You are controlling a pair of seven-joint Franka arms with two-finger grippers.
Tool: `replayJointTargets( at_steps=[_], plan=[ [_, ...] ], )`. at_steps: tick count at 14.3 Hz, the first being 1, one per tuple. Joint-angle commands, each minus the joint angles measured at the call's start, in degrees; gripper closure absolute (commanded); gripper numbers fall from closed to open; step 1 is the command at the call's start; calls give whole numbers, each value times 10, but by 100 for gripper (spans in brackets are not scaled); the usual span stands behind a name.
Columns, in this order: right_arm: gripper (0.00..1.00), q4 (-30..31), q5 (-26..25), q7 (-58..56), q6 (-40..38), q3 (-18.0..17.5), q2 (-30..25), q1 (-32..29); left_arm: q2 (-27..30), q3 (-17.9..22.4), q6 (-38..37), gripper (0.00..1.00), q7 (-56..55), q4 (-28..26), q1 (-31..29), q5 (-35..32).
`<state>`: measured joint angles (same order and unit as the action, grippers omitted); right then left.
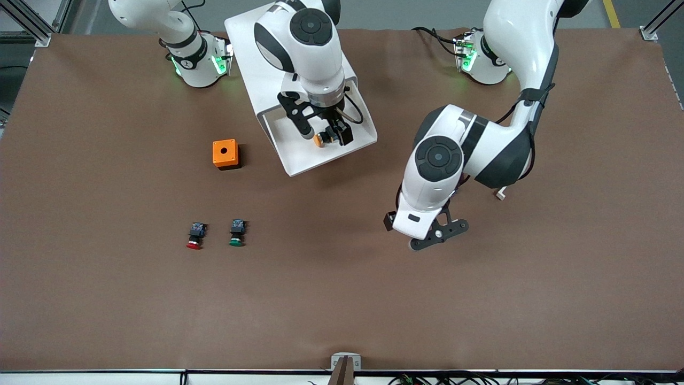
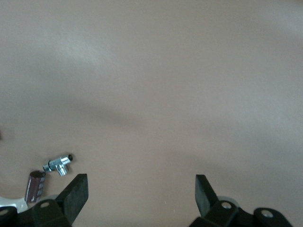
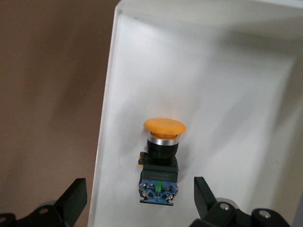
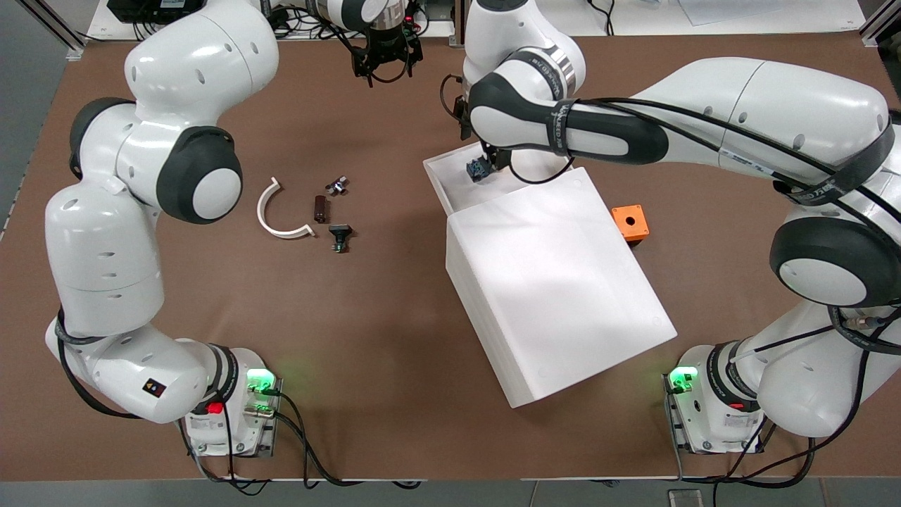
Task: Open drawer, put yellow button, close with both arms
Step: 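Open the right gripper and lift it out of the drawer, then push the drawer shut with the left gripper while the right gripper withdraws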
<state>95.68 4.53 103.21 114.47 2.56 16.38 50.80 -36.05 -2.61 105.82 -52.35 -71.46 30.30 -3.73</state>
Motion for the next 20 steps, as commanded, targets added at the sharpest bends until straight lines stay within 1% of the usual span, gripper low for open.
replayJointTargets(
  at_steps=[1,6,9,10,15,17,20],
  plan=[
    [0,-33,-5,-49,-29,1,8,-24,26,-22,-14,1,8,-24,-4,-9],
    [0,-62,-4,-195,-116,2,-13,-89,25,-50,-14,1,-3,-28,-2,-8],
    [0,-64,-3,-293,-155,2,-40,-139,20,-79,-14,1,-90,-35,2,-7],
    [0,-64,-1,-330,-166,2,-49,-157,19,-87,-13,1,-103,-34,5,-8],
    [0,-65,-1,-484,-207,2,-73,-241,13,-90,-12,1,-114,-33,52,-6],
    [0,-64,1,-553,-221,2,-82,-279,9,-89,-11,1,-128,-32,75,12],
    [0,-65,3,-660,-238,2,-92,-337,1,-89,-8,1,-136,-31,94,14]
  ],
)
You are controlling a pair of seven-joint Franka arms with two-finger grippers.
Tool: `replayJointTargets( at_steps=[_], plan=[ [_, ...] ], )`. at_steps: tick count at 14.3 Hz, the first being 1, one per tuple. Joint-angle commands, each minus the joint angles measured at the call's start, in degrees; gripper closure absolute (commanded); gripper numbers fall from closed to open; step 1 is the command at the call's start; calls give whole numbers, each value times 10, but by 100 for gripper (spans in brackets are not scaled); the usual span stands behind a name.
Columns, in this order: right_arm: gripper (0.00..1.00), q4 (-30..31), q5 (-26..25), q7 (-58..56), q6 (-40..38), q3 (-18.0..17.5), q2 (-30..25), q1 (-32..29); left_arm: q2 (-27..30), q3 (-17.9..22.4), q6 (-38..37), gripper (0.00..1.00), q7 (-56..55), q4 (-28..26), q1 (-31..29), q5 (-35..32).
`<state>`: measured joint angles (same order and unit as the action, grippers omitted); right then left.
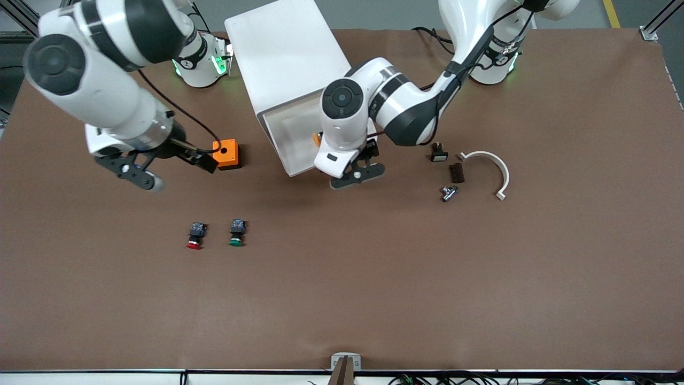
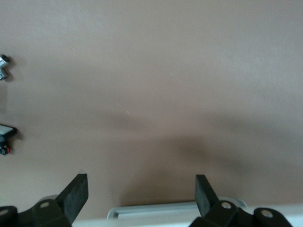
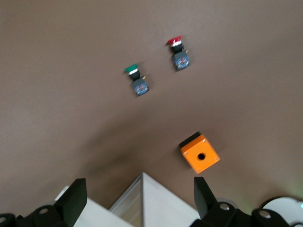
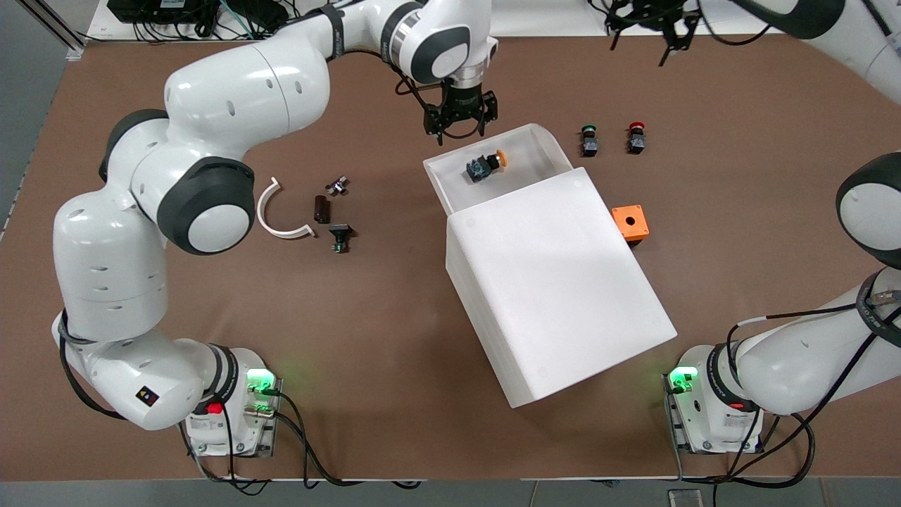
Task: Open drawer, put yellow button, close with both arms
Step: 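Push the drawer shut with the left gripper while the right gripper withdraws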
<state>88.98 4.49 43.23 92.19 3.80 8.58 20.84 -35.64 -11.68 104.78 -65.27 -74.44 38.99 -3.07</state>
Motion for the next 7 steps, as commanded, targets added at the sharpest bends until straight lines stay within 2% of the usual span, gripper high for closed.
replayJointTargets(
  at_steps=[1,7],
  plan=[
    [0,2,3,-101,-22,-11,-15,-58,-4,2,12,1,-30,-1,16,6],
    [0,2,3,-227,-53,-11,-24,-142,-6,2,17,1,-64,-1,48,36]
  ],
)
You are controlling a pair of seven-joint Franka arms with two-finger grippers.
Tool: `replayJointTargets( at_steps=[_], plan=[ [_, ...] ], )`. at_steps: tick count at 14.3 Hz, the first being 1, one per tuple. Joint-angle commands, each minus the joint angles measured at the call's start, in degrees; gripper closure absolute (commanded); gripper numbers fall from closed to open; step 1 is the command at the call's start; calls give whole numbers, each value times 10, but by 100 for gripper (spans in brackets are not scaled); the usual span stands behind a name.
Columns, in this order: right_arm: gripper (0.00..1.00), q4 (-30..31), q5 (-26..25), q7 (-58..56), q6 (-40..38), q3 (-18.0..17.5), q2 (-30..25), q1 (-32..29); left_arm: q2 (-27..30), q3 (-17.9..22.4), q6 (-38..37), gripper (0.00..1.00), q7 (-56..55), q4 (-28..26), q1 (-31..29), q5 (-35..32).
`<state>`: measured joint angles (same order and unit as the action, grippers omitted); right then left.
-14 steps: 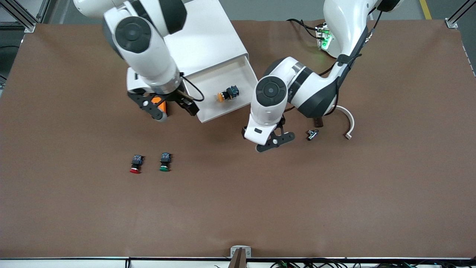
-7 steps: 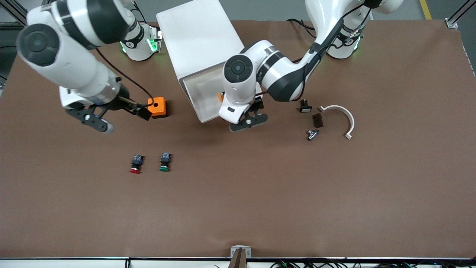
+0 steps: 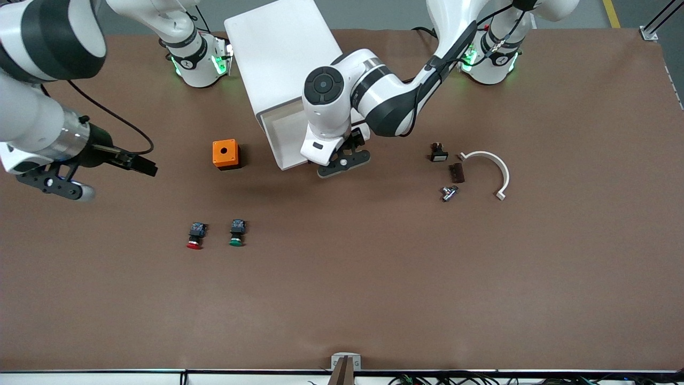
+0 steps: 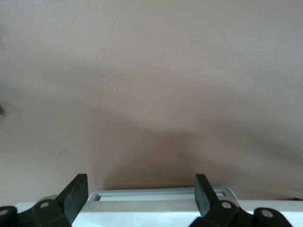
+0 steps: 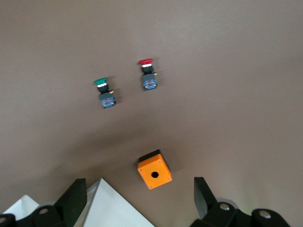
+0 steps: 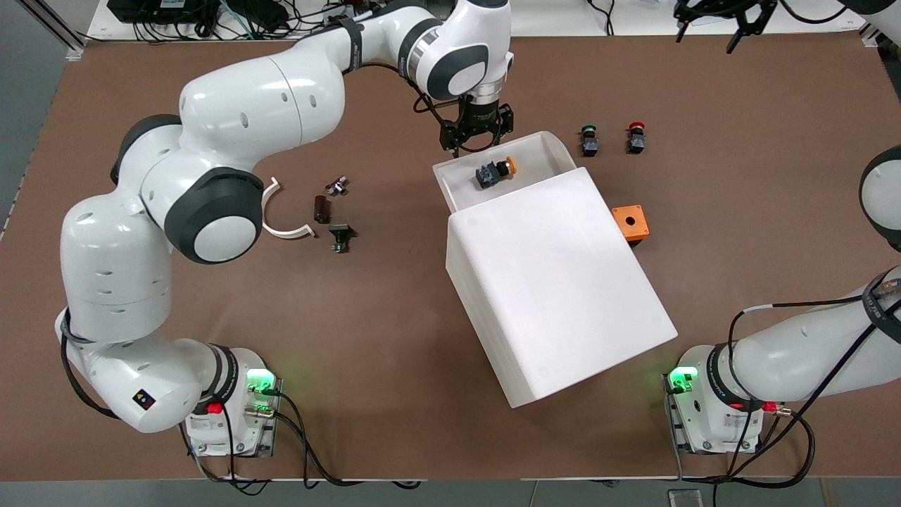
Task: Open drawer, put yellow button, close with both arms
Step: 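Push the drawer shut with the left gripper while the right gripper withdraws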
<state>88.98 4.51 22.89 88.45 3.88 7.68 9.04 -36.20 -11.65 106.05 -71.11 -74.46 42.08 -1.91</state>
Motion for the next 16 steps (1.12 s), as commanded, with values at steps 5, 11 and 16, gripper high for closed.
replayJointTargets(
  at_steps=[5,11,16],
  plan=[
    [0,2,-4,-77,-28,-10,-28,-39,0,0,-2,1,-14,-7,45,67],
    [0,-11,-62,-159,-28,-15,-25,-39,-10,0,-2,1,-34,-18,67,119],
    [0,-11,-56,-160,-28,-14,-23,-43,-10,0,-2,1,-33,-38,70,154]
  ],
)
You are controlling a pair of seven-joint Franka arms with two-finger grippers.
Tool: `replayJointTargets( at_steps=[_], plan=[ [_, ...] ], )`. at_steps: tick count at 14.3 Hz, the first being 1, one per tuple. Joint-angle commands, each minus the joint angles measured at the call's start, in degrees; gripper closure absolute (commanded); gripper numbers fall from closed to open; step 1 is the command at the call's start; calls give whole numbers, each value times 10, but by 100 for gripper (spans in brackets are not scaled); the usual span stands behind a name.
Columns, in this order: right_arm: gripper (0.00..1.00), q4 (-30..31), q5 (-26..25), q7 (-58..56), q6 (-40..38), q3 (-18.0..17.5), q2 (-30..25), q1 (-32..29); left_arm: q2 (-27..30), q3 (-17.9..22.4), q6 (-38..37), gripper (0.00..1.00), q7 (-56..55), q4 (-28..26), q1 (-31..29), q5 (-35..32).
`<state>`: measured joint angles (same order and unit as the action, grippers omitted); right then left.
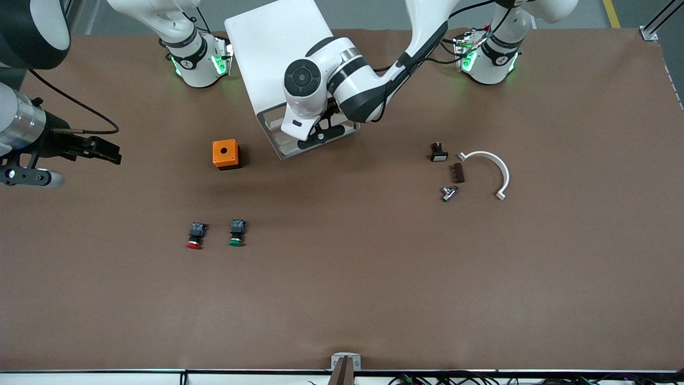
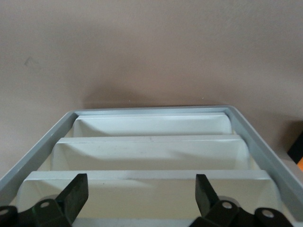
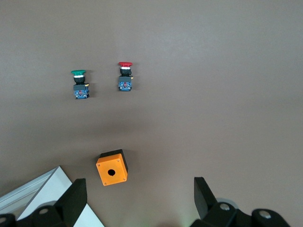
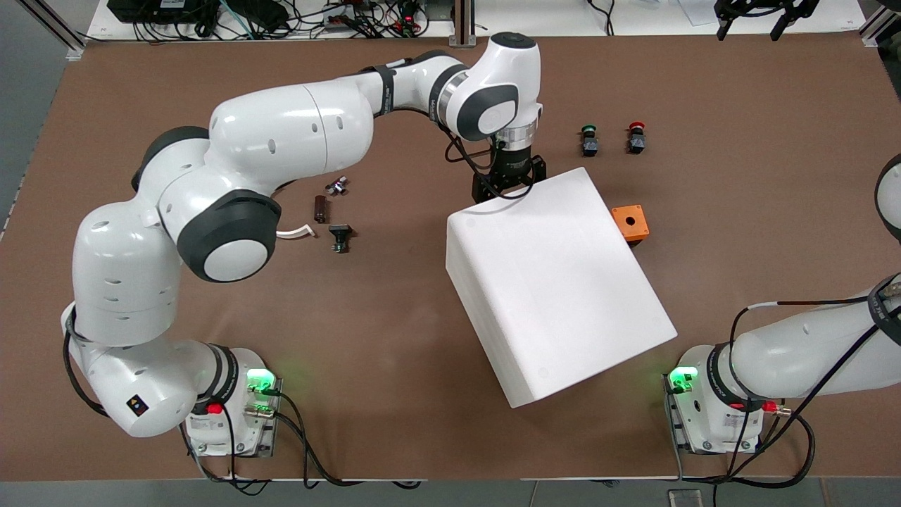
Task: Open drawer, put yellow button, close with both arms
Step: 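Push the drawer shut with the left gripper while the right gripper withdraws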
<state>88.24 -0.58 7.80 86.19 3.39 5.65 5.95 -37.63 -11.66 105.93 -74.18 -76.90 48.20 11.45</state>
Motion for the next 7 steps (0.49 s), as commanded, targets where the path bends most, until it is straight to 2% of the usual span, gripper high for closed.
replayJointTargets(
  at_steps=[1,4,7],
  plan=[
    [0,-4,-5,-9,-5,-9,-3,-12,4,1,-1,1,-3,-13,8,24],
    [0,-4,-4,-15,-11,-9,-3,-13,4,1,-1,1,-2,-13,8,58],
    [0,-3,-5,-77,-8,-7,-3,-24,1,1,0,1,2,-13,8,62]
  ],
)
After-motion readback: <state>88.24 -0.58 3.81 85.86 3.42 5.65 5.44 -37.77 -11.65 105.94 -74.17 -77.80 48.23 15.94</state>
